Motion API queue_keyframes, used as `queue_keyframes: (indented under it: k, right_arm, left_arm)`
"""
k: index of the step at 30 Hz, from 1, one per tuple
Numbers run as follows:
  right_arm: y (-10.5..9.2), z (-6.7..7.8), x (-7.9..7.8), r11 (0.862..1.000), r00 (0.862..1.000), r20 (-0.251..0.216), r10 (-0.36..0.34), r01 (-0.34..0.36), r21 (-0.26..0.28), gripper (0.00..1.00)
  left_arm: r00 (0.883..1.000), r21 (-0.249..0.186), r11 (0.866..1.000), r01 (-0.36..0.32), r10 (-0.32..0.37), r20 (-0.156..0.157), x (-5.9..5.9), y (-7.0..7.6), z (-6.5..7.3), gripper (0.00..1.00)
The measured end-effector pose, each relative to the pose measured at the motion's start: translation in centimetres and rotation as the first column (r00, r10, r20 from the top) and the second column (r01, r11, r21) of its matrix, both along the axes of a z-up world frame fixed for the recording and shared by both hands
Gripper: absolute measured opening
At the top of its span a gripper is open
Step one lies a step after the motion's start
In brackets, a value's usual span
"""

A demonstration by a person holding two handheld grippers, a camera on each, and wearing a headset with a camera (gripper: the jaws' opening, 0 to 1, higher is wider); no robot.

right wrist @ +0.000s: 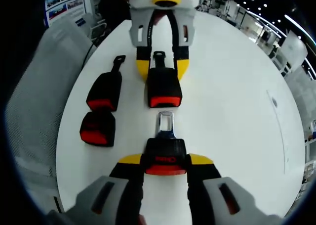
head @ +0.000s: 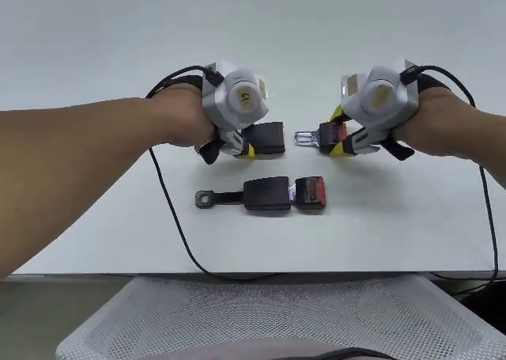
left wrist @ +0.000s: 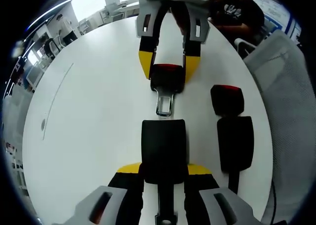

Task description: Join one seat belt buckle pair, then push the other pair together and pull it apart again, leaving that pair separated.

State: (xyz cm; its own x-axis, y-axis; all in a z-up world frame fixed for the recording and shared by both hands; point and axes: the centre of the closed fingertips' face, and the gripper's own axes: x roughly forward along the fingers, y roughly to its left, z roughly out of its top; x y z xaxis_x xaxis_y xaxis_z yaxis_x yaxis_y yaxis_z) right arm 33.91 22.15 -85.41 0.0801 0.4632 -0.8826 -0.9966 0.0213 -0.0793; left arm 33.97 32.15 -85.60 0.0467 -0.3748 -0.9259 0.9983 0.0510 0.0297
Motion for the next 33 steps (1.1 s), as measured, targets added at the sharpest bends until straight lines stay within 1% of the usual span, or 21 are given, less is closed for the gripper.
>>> queue_keyframes:
  k: [1, 6, 9, 12, 14, 17, 19, 20, 22, 25, 27, 33]
  right_arm:
    - [0.2, -0.1, 0.0, 1.000, 1.000, 0.006, 0.004, -0.004, -0.005, 0.34]
    - [1.1, -0.1, 0.3, 1.000, 1.000, 0.004, -0.003, 0.003, -0.005, 0.34]
    - [1.2, 0.1, 0.4, 1.000, 1.000, 0.021, 0.021, -0.021, -0.022, 0.34]
    - [1.5, 0.3, 0.2, 0.999, 0.999, 0.027, 0.040, -0.040, -0.015, 0.34]
    - [1.6, 0.1, 0.3, 0.999, 0.999, 0.030, 0.044, -0.043, -0.020, 0.34]
    - [2.0, 0.1, 0.4, 0.999, 0.999, 0.024, 0.040, -0.040, -0.006, 0.34]
    - [2.5, 0.0, 0.2, 1.000, 1.000, -0.001, 0.029, -0.029, 0.004, 0.33]
    - [2.3, -0.2, 0.4, 1.000, 1.000, -0.003, 0.027, -0.027, -0.011, 0.33]
    - [2.3, -0.1, 0.4, 1.000, 1.000, -0.009, 0.026, -0.026, -0.013, 0.33]
    - [2.3, 0.0, 0.4, 0.999, 0.999, 0.000, 0.038, -0.038, -0.021, 0.32]
    - [2.3, 0.0, 0.4, 0.999, 0.999, 0.003, 0.039, -0.039, -0.026, 0.32]
    - [2.4, 0.0, 0.5, 0.999, 0.999, -0.003, 0.042, -0.042, -0.031, 0.31]
  left_arm:
    - [1.000, -0.001, 1.000, 0.001, -0.001, 0.000, 0.0, 0.0, 0.0, 0.32]
    - [1.000, -0.002, 1.000, 0.004, -0.004, 0.002, 0.0, 0.0, 0.0, 0.32]
    - [1.000, -0.003, 1.000, 0.000, 0.000, 0.001, 0.0, 0.0, 0.0, 0.32]
    - [1.000, 0.001, 1.000, 0.003, -0.003, 0.002, 0.0, -0.1, 0.0, 0.32]
    - [1.000, 0.002, 1.000, 0.003, -0.003, 0.002, 0.0, -0.1, 0.0, 0.32]
    - [1.000, -0.002, 1.000, 0.007, -0.007, 0.005, 0.0, -0.1, 0.1, 0.32]
    - [1.000, -0.003, 1.000, 0.013, -0.013, 0.008, 0.0, -0.1, 0.1, 0.32]
    - [1.000, -0.003, 1.000, 0.016, -0.016, 0.010, 0.0, -0.1, 0.1, 0.32]
    - [1.000, -0.016, 1.000, 0.021, -0.021, 0.009, 0.0, -0.1, 0.1, 0.32]
    - [1.000, -0.037, 0.999, 0.022, -0.021, 0.008, 0.0, -0.2, 0.1, 0.31]
    - [1.000, -0.034, 0.999, 0.026, -0.025, 0.012, 0.0, -0.2, 0.1, 0.31]
    - [0.999, -0.010, 0.999, 0.039, -0.039, 0.004, 0.0, -0.3, 0.0, 0.31]
